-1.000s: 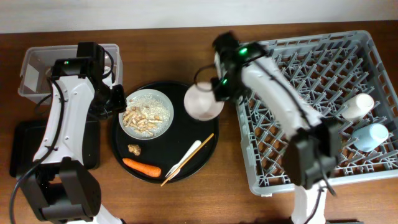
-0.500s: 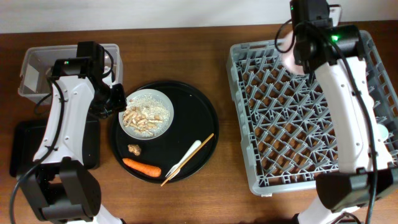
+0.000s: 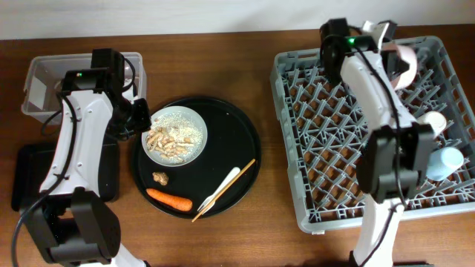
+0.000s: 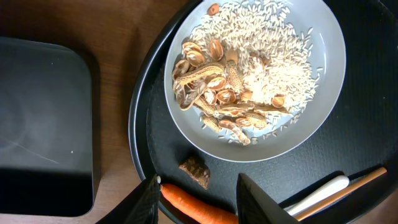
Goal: Sort waste into correct bins and load items into the dishwasher rack
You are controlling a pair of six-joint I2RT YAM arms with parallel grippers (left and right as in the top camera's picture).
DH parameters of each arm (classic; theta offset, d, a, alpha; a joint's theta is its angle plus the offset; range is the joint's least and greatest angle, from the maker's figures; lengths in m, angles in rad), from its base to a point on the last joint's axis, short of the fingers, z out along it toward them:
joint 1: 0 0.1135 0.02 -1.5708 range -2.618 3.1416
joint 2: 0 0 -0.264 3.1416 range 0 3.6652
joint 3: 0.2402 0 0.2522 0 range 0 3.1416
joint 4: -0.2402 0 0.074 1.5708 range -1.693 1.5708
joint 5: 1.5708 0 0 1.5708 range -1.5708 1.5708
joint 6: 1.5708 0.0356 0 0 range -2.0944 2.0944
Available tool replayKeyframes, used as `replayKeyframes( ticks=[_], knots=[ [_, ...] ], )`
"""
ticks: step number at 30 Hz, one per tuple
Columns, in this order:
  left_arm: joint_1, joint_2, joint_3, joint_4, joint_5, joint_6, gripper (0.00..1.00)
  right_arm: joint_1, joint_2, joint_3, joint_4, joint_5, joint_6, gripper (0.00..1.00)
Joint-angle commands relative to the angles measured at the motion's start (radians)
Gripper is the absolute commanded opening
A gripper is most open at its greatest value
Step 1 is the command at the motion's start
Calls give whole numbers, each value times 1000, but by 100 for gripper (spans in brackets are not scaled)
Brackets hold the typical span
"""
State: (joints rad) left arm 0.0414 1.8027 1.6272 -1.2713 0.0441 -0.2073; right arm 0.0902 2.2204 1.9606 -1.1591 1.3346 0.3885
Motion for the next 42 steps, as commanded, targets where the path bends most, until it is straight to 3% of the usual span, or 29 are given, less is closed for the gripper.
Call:
replayKeyframes(
  ticks=[1, 19, 20, 22, 25, 26, 27, 28, 37, 42],
  knots=[
    [3, 0, 6, 3, -6, -17, 40, 13, 45, -3, -7, 29, 11, 4],
    [3, 0, 6, 32, -7, -16, 40, 132, 52, -40, -154, -389, 13, 5],
    [3, 0, 6, 32, -7, -16, 40, 136, 50, -40, -162, -409, 13, 9],
    [3, 0, 6, 32, -7, -16, 40, 146, 42, -40, -185, -451, 14, 28],
    [3, 0, 6, 32, -7, -16, 40, 152, 8, -40, -212, -507, 28, 69],
    [3, 0, 6, 32, -7, -17, 40, 152, -7, -39, -220, -521, 40, 79],
    [3, 0, 6, 32, -6, -17, 40, 152, -31, -39, -229, -554, 40, 81],
    [3, 0, 6, 32, -7, -16, 41, 151, -58, -39, -229, -596, 40, 96],
    [3, 0, 6, 16, -7, -16, 44, 78, -369, -39, -215, -1013, 35, 99],
    [-2, 0, 6, 22, 32, -16, 50, -5, -426, -40, -306, -1525, -261, 99]
  ],
)
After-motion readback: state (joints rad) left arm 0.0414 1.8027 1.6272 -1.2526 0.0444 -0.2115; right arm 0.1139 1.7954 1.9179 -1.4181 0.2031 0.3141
